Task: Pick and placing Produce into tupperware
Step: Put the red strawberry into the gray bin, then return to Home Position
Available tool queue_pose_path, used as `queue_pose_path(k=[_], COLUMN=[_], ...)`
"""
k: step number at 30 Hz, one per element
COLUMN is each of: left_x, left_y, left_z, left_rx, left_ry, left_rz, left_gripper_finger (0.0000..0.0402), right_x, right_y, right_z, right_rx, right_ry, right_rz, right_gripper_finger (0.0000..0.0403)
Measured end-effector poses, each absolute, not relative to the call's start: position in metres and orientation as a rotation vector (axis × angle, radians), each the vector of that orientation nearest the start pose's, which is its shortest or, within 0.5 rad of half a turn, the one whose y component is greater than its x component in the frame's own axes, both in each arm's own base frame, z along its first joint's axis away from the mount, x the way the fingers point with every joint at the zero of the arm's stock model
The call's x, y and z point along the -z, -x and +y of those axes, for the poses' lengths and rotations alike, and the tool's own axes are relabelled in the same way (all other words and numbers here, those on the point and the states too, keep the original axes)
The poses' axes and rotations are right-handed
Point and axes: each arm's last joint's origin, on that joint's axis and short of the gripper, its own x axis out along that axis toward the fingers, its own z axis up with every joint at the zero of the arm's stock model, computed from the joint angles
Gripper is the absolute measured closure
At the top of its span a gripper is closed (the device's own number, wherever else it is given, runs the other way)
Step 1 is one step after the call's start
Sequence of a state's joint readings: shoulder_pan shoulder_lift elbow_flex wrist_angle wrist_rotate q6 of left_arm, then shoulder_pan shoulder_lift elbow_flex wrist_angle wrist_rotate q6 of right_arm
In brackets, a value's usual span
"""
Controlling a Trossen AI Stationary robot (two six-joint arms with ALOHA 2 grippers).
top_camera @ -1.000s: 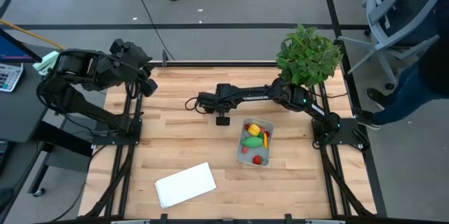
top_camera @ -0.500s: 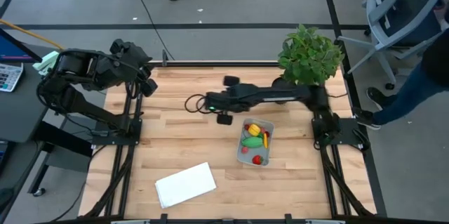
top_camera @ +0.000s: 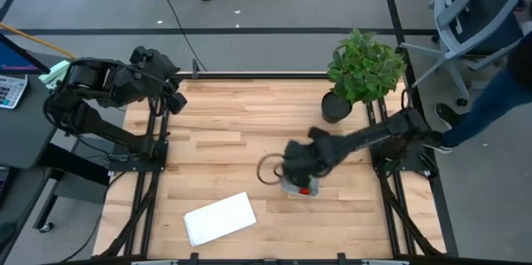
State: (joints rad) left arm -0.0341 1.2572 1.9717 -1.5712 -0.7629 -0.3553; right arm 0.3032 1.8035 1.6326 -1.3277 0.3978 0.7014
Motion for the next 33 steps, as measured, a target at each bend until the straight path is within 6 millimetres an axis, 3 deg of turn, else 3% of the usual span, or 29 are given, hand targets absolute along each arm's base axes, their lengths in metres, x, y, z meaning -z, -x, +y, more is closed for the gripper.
queue_pose_path(k=[6,11,18,26,30,33], left_x=[-0.493,-0.493,-0.494,-0.494,-0.502,-0.507], left_y=[-0.143,-0.143,-0.143,-0.141,-0.124,-0.100], left_z=[0.015,0.015,0.015,0.015,0.016,0.016], left_rx=[-0.810,-0.810,-0.810,-0.810,-0.789,-0.736], left_ry=[-0.017,-0.017,-0.017,-0.016,-0.045,-0.146], left_rz=[0.669,0.669,0.669,0.665,0.637,0.637], left_gripper_finger=[0.0288,0.0286,0.0289,0.0286,0.0291,0.0289], right_x=[-0.237,-0.225,-0.225,-0.265,-0.307,-0.341], right_y=[-0.303,-0.303,-0.310,-0.303,-0.271,-0.240], right_z=[0.110,0.114,0.109,0.103,0.103,0.104], right_rx=[0.599,0.563,0.559,0.610,0.721,0.642], right_ry=[-0.060,-0.101,-0.059,-0.016,0.120,0.179], right_rz=[1.388,1.393,1.323,1.325,1.220,1.064], right_gripper_finger=[0.0397,0.0357,0.0282,0.0246,0.0245,0.0245])
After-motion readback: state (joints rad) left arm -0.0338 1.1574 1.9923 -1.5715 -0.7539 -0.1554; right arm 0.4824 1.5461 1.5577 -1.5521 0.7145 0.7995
